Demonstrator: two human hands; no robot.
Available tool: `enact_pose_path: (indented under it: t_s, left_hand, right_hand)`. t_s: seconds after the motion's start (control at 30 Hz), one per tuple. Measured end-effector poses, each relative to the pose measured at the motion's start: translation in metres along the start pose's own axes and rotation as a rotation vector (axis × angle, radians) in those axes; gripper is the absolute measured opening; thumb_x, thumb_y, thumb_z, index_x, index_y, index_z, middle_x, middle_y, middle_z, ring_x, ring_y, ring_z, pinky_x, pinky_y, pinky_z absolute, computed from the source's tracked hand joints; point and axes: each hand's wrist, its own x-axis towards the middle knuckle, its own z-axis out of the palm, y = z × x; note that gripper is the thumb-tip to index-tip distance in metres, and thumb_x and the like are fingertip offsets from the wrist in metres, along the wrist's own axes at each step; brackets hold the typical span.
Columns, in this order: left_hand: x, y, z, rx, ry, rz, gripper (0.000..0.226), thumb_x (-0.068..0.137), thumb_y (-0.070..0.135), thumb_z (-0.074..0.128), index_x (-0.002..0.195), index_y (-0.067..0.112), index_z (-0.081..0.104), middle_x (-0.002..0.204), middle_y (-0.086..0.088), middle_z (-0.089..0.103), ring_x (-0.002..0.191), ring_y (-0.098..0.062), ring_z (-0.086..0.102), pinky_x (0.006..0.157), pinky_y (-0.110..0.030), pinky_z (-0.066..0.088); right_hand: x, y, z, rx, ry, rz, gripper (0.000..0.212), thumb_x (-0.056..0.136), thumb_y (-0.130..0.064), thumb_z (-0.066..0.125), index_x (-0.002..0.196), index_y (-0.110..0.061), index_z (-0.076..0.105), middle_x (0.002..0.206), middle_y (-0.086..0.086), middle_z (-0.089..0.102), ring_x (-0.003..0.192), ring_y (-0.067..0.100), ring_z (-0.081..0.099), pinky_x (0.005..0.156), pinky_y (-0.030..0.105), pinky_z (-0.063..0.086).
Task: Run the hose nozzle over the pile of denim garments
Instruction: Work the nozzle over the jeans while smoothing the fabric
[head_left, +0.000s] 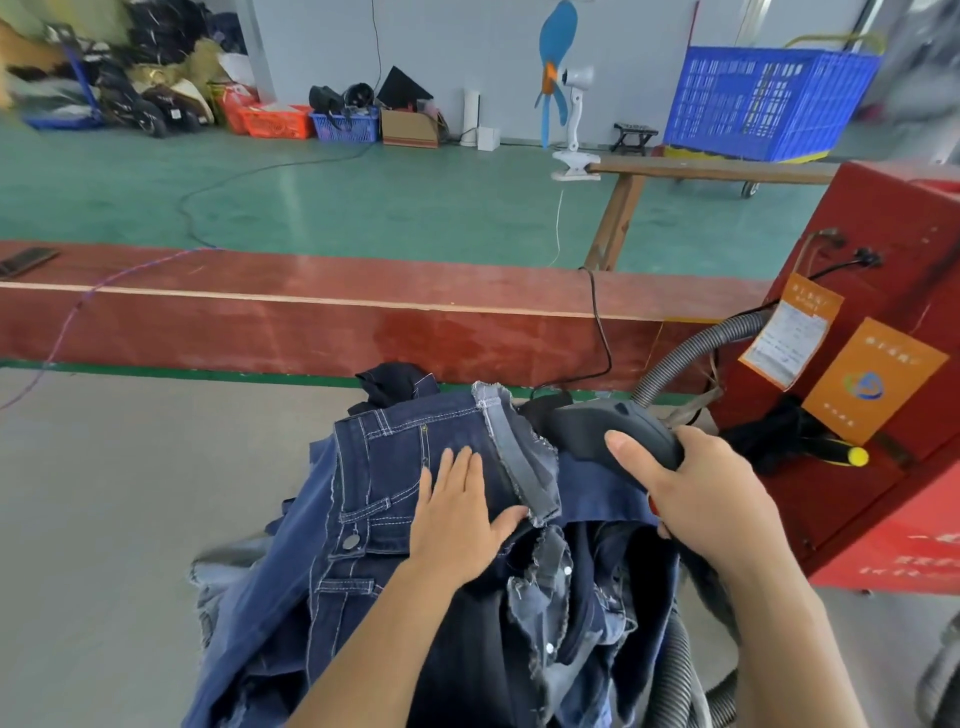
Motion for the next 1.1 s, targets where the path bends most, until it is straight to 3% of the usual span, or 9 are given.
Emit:
enact_pose_path:
  t_s: [0.27,0.37,0.5,0.67,0.77,0.9,1.0,1.1]
  left_hand:
    - [0.011,-0.01,0.003,0.048,-0.107,-0.092,0.132,0.051,0.095,0.008,0.153,0.013,-0.01,0.16,-0.005,-0.021,0.143,-0.025,-0.029,0.112,-0.058,-0.013]
    - [0.01,-0.01,0.007,0.032,-0.11,-0.102,0.133,0.056,0.098,0.021,0.152,0.013,-0.014,0.16,-0.004,-0.022,0.143,-0.024,-0.03,0.113,-0.058,-0.013]
    - [0.009,-0.006,0.013,0.065,-0.129,-0.123,0.148,0.051,0.096,0.047,0.148,0.011,-0.026,0.156,-0.004,-0.031,0.14,-0.023,-0.036,0.111,-0.057,-0.017]
    - [0.011,-0.01,0.012,0.015,-0.193,-0.1,0.154,0.047,0.096,0.051,0.146,0.01,-0.029,0.155,-0.003,-0.034,0.141,-0.022,-0.034,0.112,-0.056,-0.016]
    - [0.013,-0.019,0.007,-0.103,-0.226,-0.07,0.142,0.056,0.093,0.048,0.149,0.011,-0.024,0.156,0.0,-0.033,0.142,-0.017,-0.032,0.113,-0.053,-0.016]
    - [0.011,-0.016,0.01,-0.055,-0.183,-0.072,0.131,0.069,0.085,0.049,0.149,0.01,-0.023,0.155,-0.001,-0.032,0.143,-0.019,-0.03,0.114,-0.052,-0.014]
    - [0.008,-0.01,0.012,-0.02,-0.146,-0.092,0.13,0.07,0.083,0.051,0.149,0.009,-0.022,0.156,-0.003,-0.031,0.144,-0.021,-0.029,0.115,-0.052,-0.013]
    - [0.004,-0.01,0.001,-0.075,-0.169,-0.09,0.132,0.069,0.08,0.057,0.151,0.009,-0.018,0.158,-0.005,-0.027,0.145,-0.023,-0.026,0.115,-0.053,-0.011]
  right_hand:
    - [-0.005,-0.006,-0.014,-0.084,-0.118,-0.068,0.05,0.078,-0.07,0.051,0.077,-0.02,0.054,0.067,-0.001,0.061,0.062,0.021,0.063,0.063,0.037,0.051]
    - [-0.009,-0.013,-0.001,-0.194,-0.189,-0.091,0.05,0.082,-0.069,0.05,0.078,-0.02,0.052,0.068,-0.003,0.062,0.062,0.018,0.063,0.065,0.035,0.053]
    - [-0.012,-0.021,0.022,-0.388,-0.226,-0.118,0.048,0.087,-0.067,0.047,0.079,-0.02,0.046,0.071,-0.006,0.058,0.065,0.012,0.057,0.052,0.027,0.038]
    - [-0.016,-0.024,0.041,-0.485,-0.233,-0.124,0.044,0.089,-0.065,0.045,0.084,-0.022,0.041,0.069,-0.011,0.046,0.065,0.014,0.045,0.047,0.023,0.026]
    - [-0.016,-0.024,0.047,-0.507,-0.219,-0.121,0.044,0.09,-0.065,0.045,0.085,-0.022,0.039,0.069,-0.011,0.044,0.063,0.013,0.043,0.046,0.023,0.025]
    - [-0.016,-0.026,0.058,-0.457,-0.163,-0.097,0.044,0.09,-0.064,0.045,0.087,-0.021,0.04,0.07,-0.01,0.047,0.064,0.014,0.046,0.047,0.025,0.029]
    - [-0.013,-0.032,0.06,-0.204,-0.065,-0.032,0.044,0.088,-0.063,0.048,0.091,-0.019,0.049,0.072,-0.011,0.053,0.065,0.012,0.051,0.05,0.026,0.031]
    - [-0.004,-0.034,0.046,0.02,0.132,-0.031,0.047,0.084,-0.067,0.048,0.085,-0.02,0.049,0.071,-0.008,0.056,0.065,0.013,0.053,0.052,0.029,0.033]
